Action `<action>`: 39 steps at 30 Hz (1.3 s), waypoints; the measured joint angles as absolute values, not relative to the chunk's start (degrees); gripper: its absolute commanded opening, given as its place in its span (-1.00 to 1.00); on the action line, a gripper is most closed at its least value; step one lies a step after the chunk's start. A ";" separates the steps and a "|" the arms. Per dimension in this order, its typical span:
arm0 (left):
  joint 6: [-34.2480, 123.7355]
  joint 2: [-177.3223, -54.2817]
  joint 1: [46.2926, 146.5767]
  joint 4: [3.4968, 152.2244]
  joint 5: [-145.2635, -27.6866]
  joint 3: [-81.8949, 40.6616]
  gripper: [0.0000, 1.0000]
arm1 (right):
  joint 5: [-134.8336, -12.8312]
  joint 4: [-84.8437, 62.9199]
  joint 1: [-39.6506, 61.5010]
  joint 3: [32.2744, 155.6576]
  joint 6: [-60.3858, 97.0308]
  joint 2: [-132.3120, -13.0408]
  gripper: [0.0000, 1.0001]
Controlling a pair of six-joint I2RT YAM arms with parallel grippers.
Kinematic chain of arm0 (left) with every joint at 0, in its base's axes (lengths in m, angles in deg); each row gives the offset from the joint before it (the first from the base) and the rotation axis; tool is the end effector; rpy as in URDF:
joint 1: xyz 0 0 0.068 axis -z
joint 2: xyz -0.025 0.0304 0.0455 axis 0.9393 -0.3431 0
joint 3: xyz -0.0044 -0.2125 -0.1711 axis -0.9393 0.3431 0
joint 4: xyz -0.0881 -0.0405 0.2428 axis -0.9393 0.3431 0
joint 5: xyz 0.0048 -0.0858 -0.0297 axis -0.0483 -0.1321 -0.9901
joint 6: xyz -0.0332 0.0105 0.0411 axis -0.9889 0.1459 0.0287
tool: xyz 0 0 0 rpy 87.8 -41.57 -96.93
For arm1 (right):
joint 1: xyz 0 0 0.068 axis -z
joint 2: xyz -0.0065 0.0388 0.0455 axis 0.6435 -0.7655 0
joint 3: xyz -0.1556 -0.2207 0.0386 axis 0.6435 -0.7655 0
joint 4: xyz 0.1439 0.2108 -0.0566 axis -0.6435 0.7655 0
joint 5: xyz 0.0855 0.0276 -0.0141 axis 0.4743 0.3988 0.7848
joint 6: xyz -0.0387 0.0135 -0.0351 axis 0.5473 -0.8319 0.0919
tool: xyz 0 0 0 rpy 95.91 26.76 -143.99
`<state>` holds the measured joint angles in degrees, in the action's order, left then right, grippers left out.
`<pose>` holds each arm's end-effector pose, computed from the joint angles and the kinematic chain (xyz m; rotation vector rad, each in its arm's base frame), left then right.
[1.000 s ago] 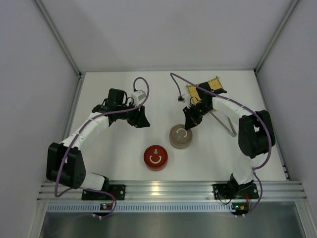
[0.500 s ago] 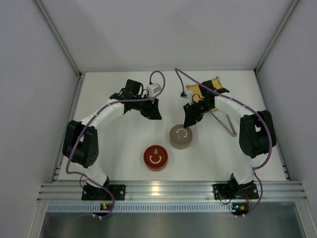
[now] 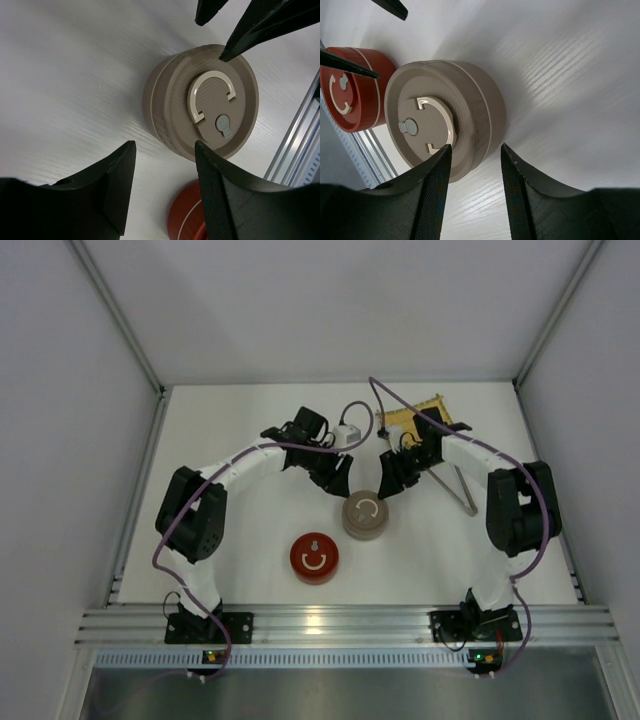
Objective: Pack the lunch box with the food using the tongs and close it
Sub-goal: Adjust the packing box at the center of the board.
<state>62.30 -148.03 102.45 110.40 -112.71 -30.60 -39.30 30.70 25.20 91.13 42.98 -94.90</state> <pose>0.3306 -0.2346 0.2284 1.0664 2.3205 -0.9472 0.3342 0.1133 0.2018 -0.8952 2.5009 1.0116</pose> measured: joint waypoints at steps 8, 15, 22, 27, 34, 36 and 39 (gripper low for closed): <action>64.09 -152.49 104.68 112.15 -111.29 -32.80 -0.04 | -37.55 30.18 25.20 91.02 42.24 -96.83 -0.19; 65.49 -153.69 104.98 113.07 -111.99 -32.80 -0.21 | -35.76 29.98 25.20 88.48 42.63 -97.53 -0.48; 68.36 -153.01 107.98 114.07 -112.89 -32.04 -0.35 | -30.69 28.95 25.48 85.42 43.64 -96.83 -0.93; 71.66 -150.28 111.76 114.05 -111.78 -28.72 -0.37 | -27.98 31.60 25.48 82.91 48.32 -95.69 -0.58; 73.56 -147.68 112.98 113.02 -111.12 -25.44 -0.39 | -27.63 37.50 25.62 80.94 52.78 -95.47 -0.19; 73.91 -146.98 112.94 112.98 -110.70 -24.67 -0.39 | -27.80 39.14 25.64 80.98 54.15 -95.47 -0.10; 74.56 -145.84 112.94 112.96 -109.96 -23.52 -0.37 | -27.98 41.04 25.97 81.01 55.73 -95.47 -0.03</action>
